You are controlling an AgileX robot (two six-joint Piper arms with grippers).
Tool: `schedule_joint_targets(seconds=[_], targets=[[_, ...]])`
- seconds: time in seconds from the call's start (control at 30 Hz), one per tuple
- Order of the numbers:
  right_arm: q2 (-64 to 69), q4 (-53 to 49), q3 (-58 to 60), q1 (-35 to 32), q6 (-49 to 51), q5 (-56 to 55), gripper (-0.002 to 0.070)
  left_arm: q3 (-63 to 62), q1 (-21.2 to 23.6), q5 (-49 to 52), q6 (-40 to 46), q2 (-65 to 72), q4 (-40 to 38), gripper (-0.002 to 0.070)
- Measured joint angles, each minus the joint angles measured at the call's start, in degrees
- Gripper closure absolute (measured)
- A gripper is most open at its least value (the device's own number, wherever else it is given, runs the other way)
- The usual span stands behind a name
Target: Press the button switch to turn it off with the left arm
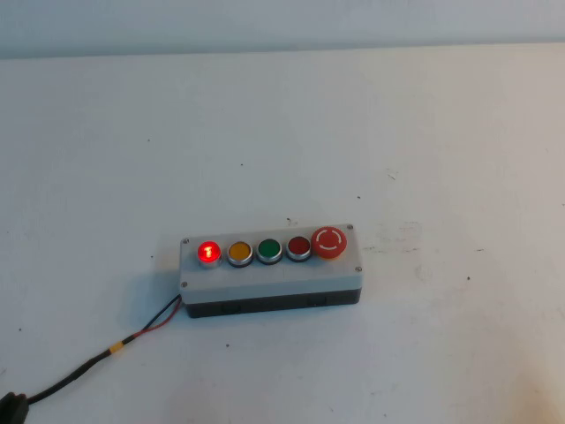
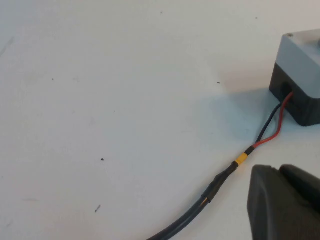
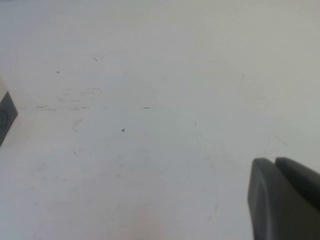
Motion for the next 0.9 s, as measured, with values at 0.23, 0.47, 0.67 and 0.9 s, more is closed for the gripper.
schedule_joint_targets(seconds=[0.23,0.47,0.67,0.9], targets=[[0.0,0.0,0.0,0.0,0.0,0.0,0.0692,0.0,0.0,0.0,0.0,0.0,0.0,0.0678],[0.0,0.0,0.0,0.0,0.0,0.0,0.0692,0.0,0.0,0.0,0.0,0.0,1.4,0.0678],[0.0,0.0,0.0,0.0,0.0,0.0,0.0692,0.0,0.0,0.0,0.0,0.0,1.4,0.0678],[0.0,0.0,0.0,0.0,0.0,0.0,0.0692,0.0,0.0,-0.4,0.0,0.0,1.4,0.0678]])
